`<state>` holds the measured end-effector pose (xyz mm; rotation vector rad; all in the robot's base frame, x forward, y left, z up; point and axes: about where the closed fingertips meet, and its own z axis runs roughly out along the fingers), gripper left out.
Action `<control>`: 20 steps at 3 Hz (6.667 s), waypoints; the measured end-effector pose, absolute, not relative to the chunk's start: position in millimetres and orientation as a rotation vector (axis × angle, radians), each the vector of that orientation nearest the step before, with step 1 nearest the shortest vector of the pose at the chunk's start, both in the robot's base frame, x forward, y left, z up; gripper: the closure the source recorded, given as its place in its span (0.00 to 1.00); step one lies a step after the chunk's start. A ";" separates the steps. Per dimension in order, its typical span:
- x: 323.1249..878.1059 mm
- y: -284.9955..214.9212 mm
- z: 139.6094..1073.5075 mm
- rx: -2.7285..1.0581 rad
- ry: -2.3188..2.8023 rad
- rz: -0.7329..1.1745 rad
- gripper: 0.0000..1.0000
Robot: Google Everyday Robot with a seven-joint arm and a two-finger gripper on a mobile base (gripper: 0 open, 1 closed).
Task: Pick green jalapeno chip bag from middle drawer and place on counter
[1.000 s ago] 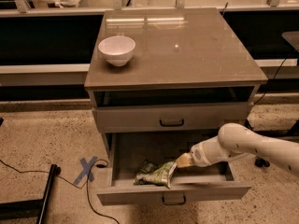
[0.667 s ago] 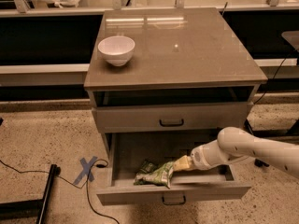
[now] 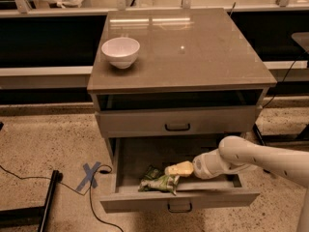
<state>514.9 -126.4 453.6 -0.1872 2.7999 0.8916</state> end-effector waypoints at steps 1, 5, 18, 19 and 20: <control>511.7 -112.4 429.7 -0.145 2.839 0.908 0.00; 524.9 -84.1 462.0 -0.351 2.686 0.890 0.98; 704.1 -163.7 948.0 -1.280 2.209 0.385 0.81; 709.8 -160.2 946.4 -1.272 2.199 0.383 0.58; 714.7 -157.1 944.4 -1.266 2.192 0.383 0.35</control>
Offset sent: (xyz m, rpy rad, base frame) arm -0.0034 0.0394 -0.0491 -0.0216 0.0878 0.0097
